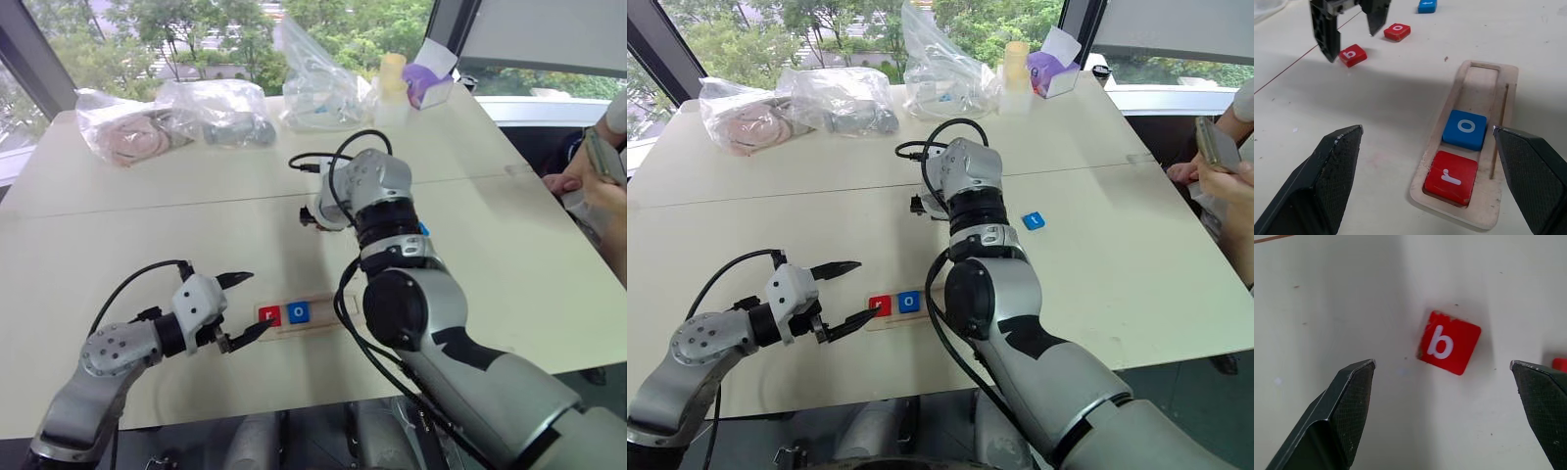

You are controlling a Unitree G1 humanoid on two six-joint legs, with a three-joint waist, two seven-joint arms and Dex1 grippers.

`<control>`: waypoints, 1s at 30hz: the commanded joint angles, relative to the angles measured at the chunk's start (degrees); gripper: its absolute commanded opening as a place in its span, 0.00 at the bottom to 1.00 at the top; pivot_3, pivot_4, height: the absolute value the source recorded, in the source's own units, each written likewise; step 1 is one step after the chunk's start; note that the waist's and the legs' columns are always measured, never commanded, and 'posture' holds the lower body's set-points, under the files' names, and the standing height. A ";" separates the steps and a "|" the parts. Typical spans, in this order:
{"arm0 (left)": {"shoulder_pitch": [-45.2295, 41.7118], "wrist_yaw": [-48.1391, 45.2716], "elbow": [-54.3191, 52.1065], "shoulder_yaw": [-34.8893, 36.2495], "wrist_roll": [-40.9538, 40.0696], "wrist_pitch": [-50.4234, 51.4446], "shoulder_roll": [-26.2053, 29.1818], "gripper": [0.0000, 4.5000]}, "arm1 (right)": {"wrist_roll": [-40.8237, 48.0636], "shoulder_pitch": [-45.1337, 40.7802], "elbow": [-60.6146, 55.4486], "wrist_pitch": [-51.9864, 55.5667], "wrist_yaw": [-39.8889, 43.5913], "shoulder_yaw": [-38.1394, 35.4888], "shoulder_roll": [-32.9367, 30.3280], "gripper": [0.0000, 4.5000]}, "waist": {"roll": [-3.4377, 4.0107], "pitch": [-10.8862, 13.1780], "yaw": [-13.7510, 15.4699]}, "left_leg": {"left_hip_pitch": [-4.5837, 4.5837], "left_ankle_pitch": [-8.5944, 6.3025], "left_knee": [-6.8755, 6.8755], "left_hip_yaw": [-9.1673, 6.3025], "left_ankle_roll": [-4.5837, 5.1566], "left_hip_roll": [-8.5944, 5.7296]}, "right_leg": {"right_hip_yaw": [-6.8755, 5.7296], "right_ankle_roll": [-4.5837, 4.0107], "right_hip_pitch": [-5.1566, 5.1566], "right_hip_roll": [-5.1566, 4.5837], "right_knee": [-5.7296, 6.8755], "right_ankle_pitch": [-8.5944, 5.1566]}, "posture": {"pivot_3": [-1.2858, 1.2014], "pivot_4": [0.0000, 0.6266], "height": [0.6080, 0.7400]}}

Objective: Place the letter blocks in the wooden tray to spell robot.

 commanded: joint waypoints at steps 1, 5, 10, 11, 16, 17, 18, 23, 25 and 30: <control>0.56 0.60 -2.23 -0.08 0.29 -0.83 -0.23 0.99 | 2.72 -3.64 4.84 -3.49 -1.56 -1.55 -1.08 1.00 | 0.00 0.00 -0.20 | 0.00 0.00 0.00 0.00 0.00 0.00 | 0.00 0.00 0.00 0.00 0.00 0.00 | 0.52 0.24 1.00; 0.86 0.99 -2.51 -0.06 0.61 -0.91 -0.66 0.99 | 4.40 -4.88 10.45 -7.28 -2.12 -1.44 -2.28 1.00 | 0.00 0.00 -0.53 | 0.00 0.00 0.02 0.00 0.01 0.01 | 0.00 0.00 0.03 0.01 0.01 0.00 | 0.52 0.24 1.00; 1.47 1.58 -2.83 -0.02 0.92 -1.13 -0.95 0.99 | 5.33 -5.82 16.45 -13.13 -1.74 -0.09 -2.95 1.00 | -0.01 -0.01 -1.06 | 0.01 0.01 0.03 -0.01 0.01 0.01 | -0.01 0.01 0.08 0.01 0.00 0.00 | 0.52 0.24 1.00; 1.66 1.79 -2.96 -0.09 1.02 -1.21 -1.06 0.99 | 5.34 -5.92 17.40 -14.31 -1.51 0.42 -3.03 1.00 | -0.01 -0.01 -1.08 | 0.02 0.01 0.03 0.00 0.01 0.01 | 0.00 0.01 0.09 0.01 0.01 0.00 | 0.52 0.24 1.00; 2.42 2.82 -3.79 -0.44 1.61 -1.16 -1.75 0.99 | 5.02 -5.92 20.70 -18.17 -1.32 2.88 -3.50 1.00 | -0.03 -0.02 -1.07 | 0.08 0.01 0.04 -0.01 0.01 0.01 | -0.01 0.01 0.15 0.02 0.02 0.00 | 0.52 0.24 1.00; 2.62 3.04 -3.96 -0.53 1.79 -1.20 -1.86 0.99 | 5.05 -5.87 21.09 -18.68 -1.16 3.40 -3.54 1.00 | -0.03 -0.02 -1.07 | 0.10 0.01 0.05 -0.02 0.01 0.01 | -0.01 0.01 0.18 0.02 0.02 0.00 | 0.52 0.24 1.00; 2.72 3.33 -4.08 -0.62 1.96 -1.20 -2.01 0.99 | 4.93 -5.79 21.45 -19.28 -1.00 4.05 -3.53 1.00 | -0.03 -0.02 -1.07 | 0.13 0.01 0.06 -0.02 0.01 0.01 | -0.01 0.01 0.21 0.02 0.02 0.00 | 0.52 0.24 1.00; 3.50 4.67 -5.21 -0.97 2.70 -1.05 -2.69 0.99 | 4.46 -5.30 22.84 -21.36 -0.66 6.76 -3.00 1.00 | -0.03 -0.02 -1.06 | 0.23 0.01 0.07 -0.03 0.02 0.01 | -0.02 0.01 0.33 0.02 0.02 0.00 | 0.52 0.24 1.00; 3.86 5.38 -5.84 -0.96 2.99 -0.87 -2.89 0.99 | 4.21 -5.16 23.26 -22.04 -0.43 7.89 -2.53 1.00 | -0.03 -0.02 -1.07 | 0.24 0.01 0.06 -0.03 0.02 0.01 | -0.02 0.01 0.33 0.02 0.02 0.00 | 0.52 0.24 1.00; 5.11 7.60 -7.50 -0.63 3.72 -0.41 -3.57 0.99 | 3.97 -4.75 24.10 -23.18 0.09 9.80 -1.58 1.00 | -0.02 -0.01 -1.08 | 0.24 0.01 0.05 -0.04 0.02 0.01 | -0.01 0.01 0.32 0.03 0.01 0.00 | 0.52 0.24 1.00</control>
